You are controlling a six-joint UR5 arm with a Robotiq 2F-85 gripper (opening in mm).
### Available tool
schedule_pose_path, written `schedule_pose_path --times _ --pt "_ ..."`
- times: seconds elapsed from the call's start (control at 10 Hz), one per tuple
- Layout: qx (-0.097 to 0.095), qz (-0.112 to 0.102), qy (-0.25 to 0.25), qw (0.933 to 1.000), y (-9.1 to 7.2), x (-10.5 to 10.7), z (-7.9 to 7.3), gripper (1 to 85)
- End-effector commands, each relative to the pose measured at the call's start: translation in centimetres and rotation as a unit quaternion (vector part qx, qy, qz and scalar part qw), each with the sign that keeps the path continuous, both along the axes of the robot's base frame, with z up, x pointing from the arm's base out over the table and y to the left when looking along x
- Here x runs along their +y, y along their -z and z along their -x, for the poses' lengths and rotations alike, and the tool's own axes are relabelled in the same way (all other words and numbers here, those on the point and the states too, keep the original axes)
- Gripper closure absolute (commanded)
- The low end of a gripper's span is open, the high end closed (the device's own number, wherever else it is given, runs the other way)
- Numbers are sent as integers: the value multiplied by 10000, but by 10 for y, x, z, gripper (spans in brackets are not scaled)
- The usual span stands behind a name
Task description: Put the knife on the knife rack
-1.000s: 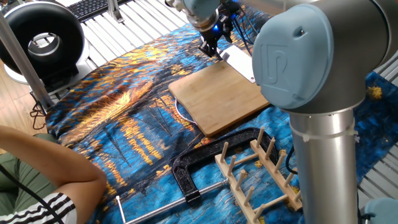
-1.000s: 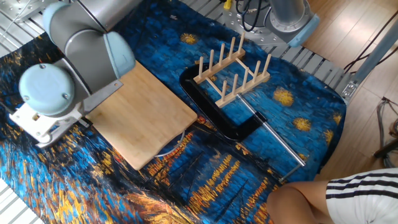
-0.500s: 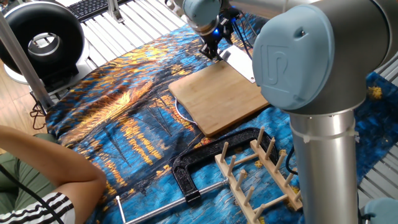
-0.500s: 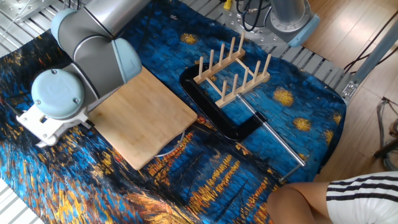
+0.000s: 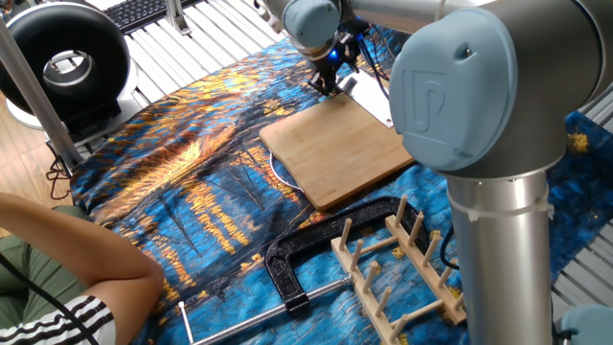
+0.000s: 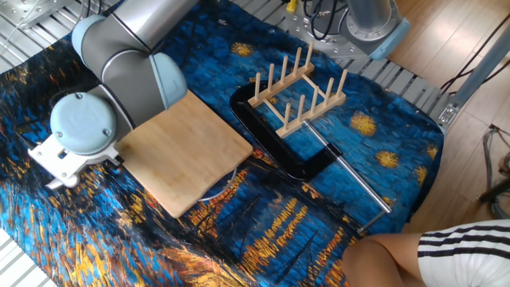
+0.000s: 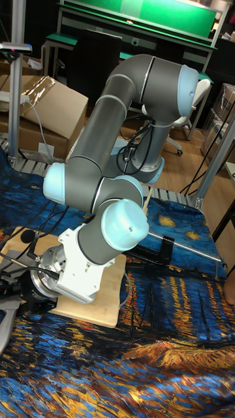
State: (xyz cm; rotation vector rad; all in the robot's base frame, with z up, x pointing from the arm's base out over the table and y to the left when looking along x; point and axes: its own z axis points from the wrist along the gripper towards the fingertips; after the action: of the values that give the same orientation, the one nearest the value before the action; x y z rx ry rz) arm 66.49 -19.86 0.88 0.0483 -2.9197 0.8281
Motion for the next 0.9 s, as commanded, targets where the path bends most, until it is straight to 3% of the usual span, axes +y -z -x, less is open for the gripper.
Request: schedule_pose_path --times 0.0,0.4,0.8 --pt "81 145 25 9999 -4 -6 7 280" --pt "-20 179 -4 9998 2 -6 4 293" --pt "-173 109 7 9998 7 -5 -1 380"
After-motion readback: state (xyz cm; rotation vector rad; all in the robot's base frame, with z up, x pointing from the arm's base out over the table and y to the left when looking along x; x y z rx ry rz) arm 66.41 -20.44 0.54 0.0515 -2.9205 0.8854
